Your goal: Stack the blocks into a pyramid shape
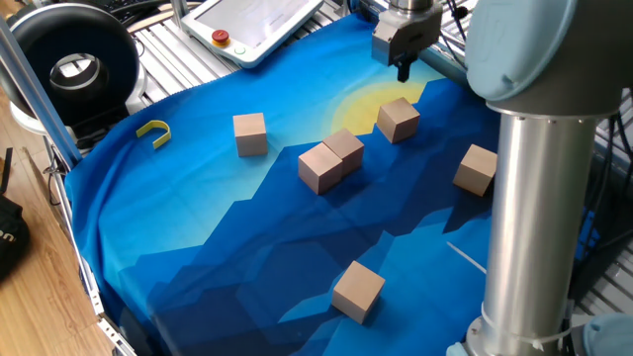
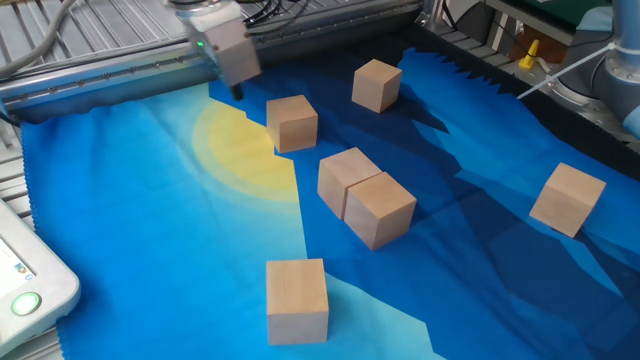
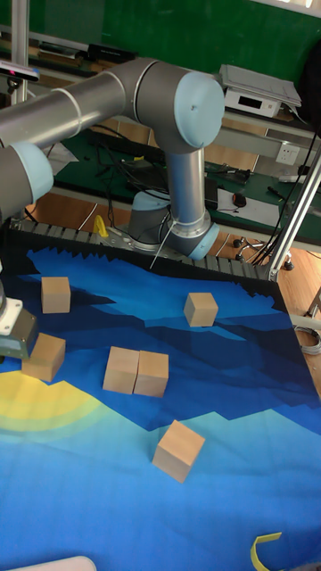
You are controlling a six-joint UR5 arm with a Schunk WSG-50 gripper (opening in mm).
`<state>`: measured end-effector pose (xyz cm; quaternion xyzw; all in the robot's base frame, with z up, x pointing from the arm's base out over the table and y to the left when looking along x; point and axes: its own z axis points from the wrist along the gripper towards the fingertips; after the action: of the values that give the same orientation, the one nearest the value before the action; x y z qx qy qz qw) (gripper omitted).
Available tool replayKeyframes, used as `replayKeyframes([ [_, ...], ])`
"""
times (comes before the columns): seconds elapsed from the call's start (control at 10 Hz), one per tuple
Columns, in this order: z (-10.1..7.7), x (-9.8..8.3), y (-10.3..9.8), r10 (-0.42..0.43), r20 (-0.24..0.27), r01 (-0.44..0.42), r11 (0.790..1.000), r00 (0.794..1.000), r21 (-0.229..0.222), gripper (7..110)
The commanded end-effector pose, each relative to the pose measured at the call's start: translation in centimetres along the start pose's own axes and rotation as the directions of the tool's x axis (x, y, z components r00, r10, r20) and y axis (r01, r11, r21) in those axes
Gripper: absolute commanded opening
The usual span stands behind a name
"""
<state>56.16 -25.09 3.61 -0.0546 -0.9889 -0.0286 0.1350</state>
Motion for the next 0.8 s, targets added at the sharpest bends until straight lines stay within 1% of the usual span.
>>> replayKeyframes([
  [0.0,0.5,2.3,0.6,0.008,-0.082,-0.010,1.000,0.997,-0.020,7],
  [0.2,0.9,2.1,1.4,0.003,-0.082,-0.007,0.999,0.997,-0.042,7],
  [0.5,2.5,1.6,2.3,0.007,-0.081,-0.011,0.999,0.997,-0.049,7],
  [0.7,2.7,2.3,2.8,0.005,-0.105,-0.010,0.999,0.994,-0.053,7],
])
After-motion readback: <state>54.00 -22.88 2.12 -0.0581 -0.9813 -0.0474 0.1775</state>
